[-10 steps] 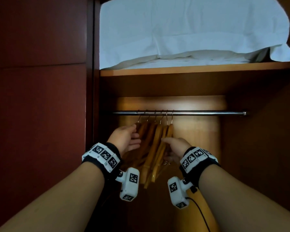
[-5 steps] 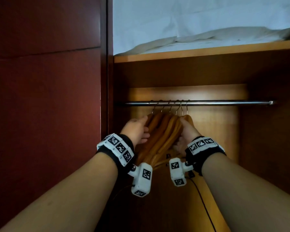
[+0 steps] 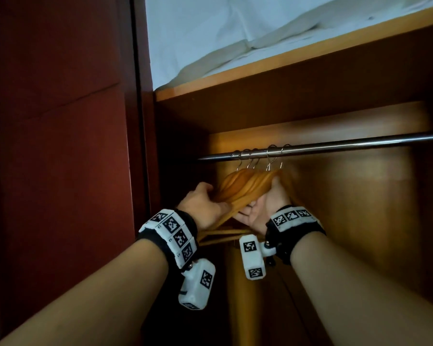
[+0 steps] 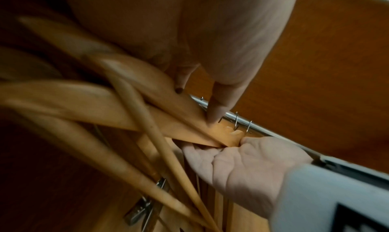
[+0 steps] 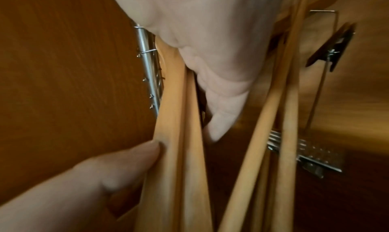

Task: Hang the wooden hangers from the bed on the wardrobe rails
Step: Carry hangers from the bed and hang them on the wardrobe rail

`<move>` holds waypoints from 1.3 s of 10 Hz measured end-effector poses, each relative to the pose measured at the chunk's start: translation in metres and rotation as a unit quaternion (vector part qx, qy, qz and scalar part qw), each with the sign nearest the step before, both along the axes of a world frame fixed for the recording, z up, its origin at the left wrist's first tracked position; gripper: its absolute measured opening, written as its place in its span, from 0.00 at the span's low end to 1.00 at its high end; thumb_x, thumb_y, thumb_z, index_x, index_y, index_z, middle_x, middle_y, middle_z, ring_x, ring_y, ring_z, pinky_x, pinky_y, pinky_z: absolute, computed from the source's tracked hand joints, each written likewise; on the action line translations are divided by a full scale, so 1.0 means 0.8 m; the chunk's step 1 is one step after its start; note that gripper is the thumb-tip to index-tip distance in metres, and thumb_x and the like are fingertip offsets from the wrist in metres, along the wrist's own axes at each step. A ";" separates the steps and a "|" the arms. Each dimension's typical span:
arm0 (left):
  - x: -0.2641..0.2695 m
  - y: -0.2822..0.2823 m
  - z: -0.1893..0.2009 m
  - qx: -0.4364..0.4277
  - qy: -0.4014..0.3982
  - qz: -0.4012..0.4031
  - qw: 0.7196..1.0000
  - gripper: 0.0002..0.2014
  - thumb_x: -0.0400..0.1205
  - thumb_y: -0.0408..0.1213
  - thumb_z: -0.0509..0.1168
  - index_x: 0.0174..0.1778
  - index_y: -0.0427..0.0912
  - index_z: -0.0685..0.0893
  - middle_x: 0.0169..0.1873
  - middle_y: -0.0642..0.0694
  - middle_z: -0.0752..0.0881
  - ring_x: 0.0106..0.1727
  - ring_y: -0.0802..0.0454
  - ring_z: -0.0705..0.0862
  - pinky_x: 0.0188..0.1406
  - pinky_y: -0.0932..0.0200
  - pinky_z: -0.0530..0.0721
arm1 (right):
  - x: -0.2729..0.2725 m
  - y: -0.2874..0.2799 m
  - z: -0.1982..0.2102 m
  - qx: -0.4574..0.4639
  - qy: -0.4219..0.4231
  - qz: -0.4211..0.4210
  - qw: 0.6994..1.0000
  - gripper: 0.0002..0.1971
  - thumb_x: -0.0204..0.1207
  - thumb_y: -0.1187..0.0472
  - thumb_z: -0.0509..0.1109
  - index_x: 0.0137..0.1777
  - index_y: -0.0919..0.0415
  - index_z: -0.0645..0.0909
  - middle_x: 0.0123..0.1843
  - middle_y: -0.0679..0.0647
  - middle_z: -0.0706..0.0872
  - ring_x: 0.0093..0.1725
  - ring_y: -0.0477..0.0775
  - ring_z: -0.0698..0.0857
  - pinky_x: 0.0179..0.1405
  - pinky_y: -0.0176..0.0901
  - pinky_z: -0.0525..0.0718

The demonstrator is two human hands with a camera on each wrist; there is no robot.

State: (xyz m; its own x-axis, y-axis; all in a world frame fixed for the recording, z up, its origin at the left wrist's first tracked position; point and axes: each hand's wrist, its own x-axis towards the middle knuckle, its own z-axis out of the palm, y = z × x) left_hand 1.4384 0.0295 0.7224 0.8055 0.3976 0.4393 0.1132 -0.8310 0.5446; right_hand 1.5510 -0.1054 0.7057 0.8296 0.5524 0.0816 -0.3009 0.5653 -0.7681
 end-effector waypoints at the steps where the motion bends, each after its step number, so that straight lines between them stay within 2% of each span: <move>1: -0.006 0.002 0.002 -0.002 0.034 0.010 0.999 0.42 0.75 0.64 0.70 0.83 0.52 0.66 0.72 0.46 0.79 0.68 0.47 0.81 0.64 0.54 0.79 | 0.004 0.019 0.001 -0.017 -0.022 0.041 0.999 0.51 0.71 0.19 0.41 0.78 0.57 0.74 0.69 0.63 0.84 0.68 0.69 0.82 0.62 0.69 0.79; 2: -0.014 0.005 -0.001 -0.012 0.062 0.030 0.998 0.40 0.76 0.67 0.68 0.81 0.51 0.69 0.66 0.49 0.83 0.57 0.51 0.82 0.52 0.59 0.76 | 0.002 0.041 -0.002 -0.019 -0.026 0.079 0.996 0.50 0.72 0.20 0.41 0.82 0.56 0.68 0.75 0.62 0.79 0.73 0.68 0.77 0.66 0.71 0.73; 3: -0.010 0.007 -0.008 0.017 0.086 0.074 0.993 0.33 0.78 0.62 0.66 0.76 0.49 0.73 0.62 0.47 0.84 0.57 0.49 0.83 0.52 0.56 0.79 | -0.008 0.059 0.006 -0.033 -0.006 0.108 0.994 0.47 0.74 0.22 0.42 0.84 0.54 0.64 0.81 0.60 0.72 0.78 0.65 0.71 0.69 0.67 0.69; 4: -0.001 0.012 -0.015 0.035 0.115 0.107 0.987 0.39 0.70 0.63 0.66 0.75 0.46 0.72 0.66 0.42 0.81 0.64 0.43 0.82 0.63 0.48 0.82 | -0.017 0.078 0.017 -0.010 0.030 0.118 0.993 0.46 0.75 0.24 0.49 0.86 0.53 0.57 0.85 0.59 0.64 0.82 0.63 0.65 0.80 0.63 0.58; 5: 0.006 0.015 -0.018 0.034 0.141 0.141 0.979 0.46 0.68 0.66 0.62 0.80 0.43 0.66 0.75 0.36 0.74 0.73 0.36 0.76 0.71 0.41 0.78 | -0.011 0.090 0.021 0.404 0.387 0.098 0.823 0.35 0.83 0.38 0.55 0.86 0.53 0.58 0.87 0.54 0.58 0.84 0.62 0.59 0.79 0.71 0.57; 6: 0.013 0.023 -0.023 0.038 0.152 0.178 0.971 0.42 0.79 0.63 0.61 0.83 0.40 0.62 0.83 0.31 0.62 0.84 0.29 0.60 0.80 0.35 0.65 | -0.018 0.099 0.026 0.180 0.255 -0.021 0.950 0.26 0.77 0.48 0.70 0.75 0.53 0.77 0.87 0.50 0.55 0.87 0.62 0.48 0.79 0.64 0.68; 7: 0.009 0.016 -0.019 0.053 0.179 0.199 0.962 0.43 0.82 0.61 0.61 0.87 0.39 0.55 0.86 0.31 0.51 0.86 0.28 0.47 0.83 0.33 0.57 | 0.009 0.139 0.006 -0.052 -0.030 0.069 0.996 0.33 0.87 0.42 0.50 0.87 0.54 0.47 0.78 0.46 0.69 0.78 0.55 0.74 0.41 0.40 0.84; 8: 0.009 0.014 -0.015 0.067 0.197 0.180 0.961 0.46 0.82 0.61 0.64 0.88 0.40 0.51 0.87 0.32 0.48 0.87 0.28 0.44 0.84 0.32 0.57 | 0.023 0.152 0.014 -0.122 -0.076 0.031 0.989 0.32 0.85 0.38 0.54 0.82 0.56 0.65 0.79 0.60 0.74 0.74 0.63 0.77 0.54 0.55 0.84; 9: 0.012 0.017 -0.016 0.088 0.201 0.191 0.957 0.41 0.85 0.54 0.61 0.88 0.40 0.50 0.87 0.34 0.44 0.87 0.30 0.42 0.85 0.33 0.53 | 0.036 0.174 0.018 -0.206 -0.085 0.017 0.975 0.37 0.83 0.34 0.54 0.78 0.65 0.71 0.71 0.66 0.81 0.70 0.66 0.80 0.67 0.57 0.78; 10: 0.017 0.021 -0.018 0.073 0.182 0.179 0.964 0.37 0.86 0.55 0.55 0.88 0.41 0.54 0.87 0.35 0.47 0.87 0.31 0.44 0.85 0.33 0.52 | 0.035 0.175 0.018 -0.247 -0.155 -0.017 0.956 0.31 0.88 0.41 0.50 0.76 0.67 0.73 0.69 0.64 0.82 0.68 0.65 0.81 0.53 0.48 0.77; 11: 0.026 0.032 -0.024 0.031 0.176 0.159 0.971 0.33 0.86 0.54 0.53 0.86 0.45 0.60 0.86 0.38 0.57 0.87 0.34 0.51 0.84 0.34 0.53 | 0.056 0.190 0.014 -0.271 -0.209 -0.024 0.939 0.28 0.89 0.42 0.50 0.73 0.64 0.75 0.67 0.59 0.82 0.59 0.61 0.85 0.38 0.33 0.80; 12: 0.025 0.031 -0.022 0.011 0.171 0.127 0.977 0.39 0.73 0.59 0.58 0.82 0.51 0.69 0.78 0.47 0.75 0.78 0.45 0.73 0.79 0.44 0.71 | 0.058 0.204 0.019 -0.238 -0.222 0.014 0.945 0.26 0.89 0.45 0.51 0.72 0.66 0.74 0.63 0.65 0.85 0.46 0.60 0.87 0.15 0.32 0.76; 13: 0.029 0.039 -0.023 0.031 0.139 0.125 0.982 0.39 0.62 0.63 0.57 0.72 0.59 0.77 0.68 0.51 0.83 0.69 0.48 0.80 0.72 0.46 0.78 | 0.068 0.228 0.022 -0.217 -0.236 0.039 0.946 0.21 0.90 0.49 0.53 0.61 0.65 0.79 0.46 0.63 0.87 0.37 0.57 0.85 0.22 0.38 0.80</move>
